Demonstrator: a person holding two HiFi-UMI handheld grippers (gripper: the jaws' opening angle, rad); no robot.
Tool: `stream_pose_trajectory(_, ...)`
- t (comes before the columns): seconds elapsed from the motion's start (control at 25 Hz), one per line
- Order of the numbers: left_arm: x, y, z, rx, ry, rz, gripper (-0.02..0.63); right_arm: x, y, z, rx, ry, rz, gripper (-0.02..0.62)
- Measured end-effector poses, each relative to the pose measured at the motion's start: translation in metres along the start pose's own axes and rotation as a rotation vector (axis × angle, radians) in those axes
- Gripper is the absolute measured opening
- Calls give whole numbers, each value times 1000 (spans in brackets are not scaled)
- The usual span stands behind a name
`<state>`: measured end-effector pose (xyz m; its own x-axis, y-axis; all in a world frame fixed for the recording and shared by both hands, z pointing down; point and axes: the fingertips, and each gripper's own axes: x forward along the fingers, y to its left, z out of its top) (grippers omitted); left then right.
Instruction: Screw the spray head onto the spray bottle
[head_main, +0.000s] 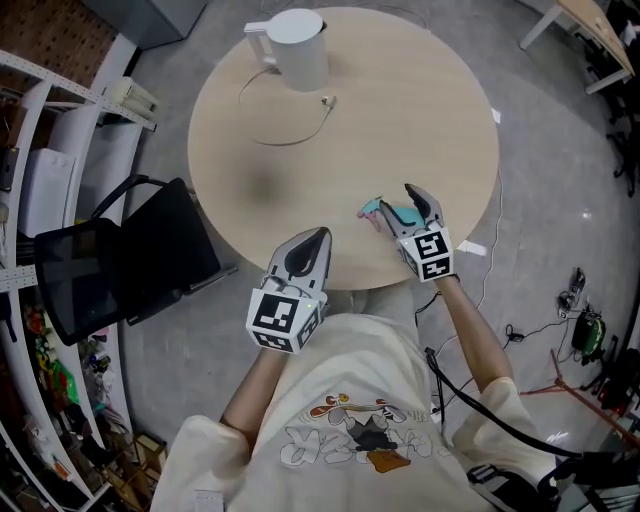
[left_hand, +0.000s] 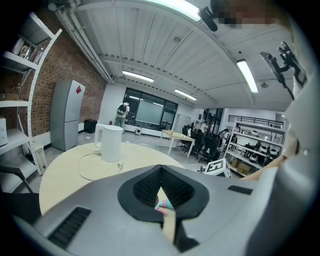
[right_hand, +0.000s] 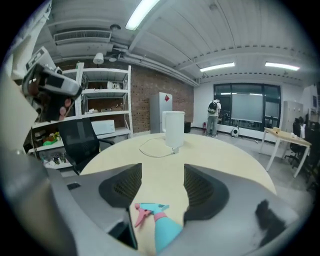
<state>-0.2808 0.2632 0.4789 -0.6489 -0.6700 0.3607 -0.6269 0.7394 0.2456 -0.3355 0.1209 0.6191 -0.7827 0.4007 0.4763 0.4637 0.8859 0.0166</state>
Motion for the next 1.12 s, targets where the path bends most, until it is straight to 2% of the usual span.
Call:
stream_pose_trajectory(0.2,0,1,6,-16,-26,-14,5,-42,26,63,22,-112,59,245)
stream_pose_trajectory(0.28,-2,0,11,-16,-39,-20,5,-56,34,88,46,-162,64,211)
stream_pose_trajectory(0.32,-3,0,14,-19,-45,-19,5,-63,36,99,64,-185,57,168)
stream_pose_trajectory(0.4,-6,1,18,-30,-56,-10,5,-75,38,117,90,-219,37,13)
stream_pose_trajectory(0.64,-10,-3,28,-28,-86,-5,5,-90,64,145,78,-260,54,6)
stream_pose_trajectory(1.12,-16,-10,34,0,-77,-28,5,-89,73,149,109,-260,69,6)
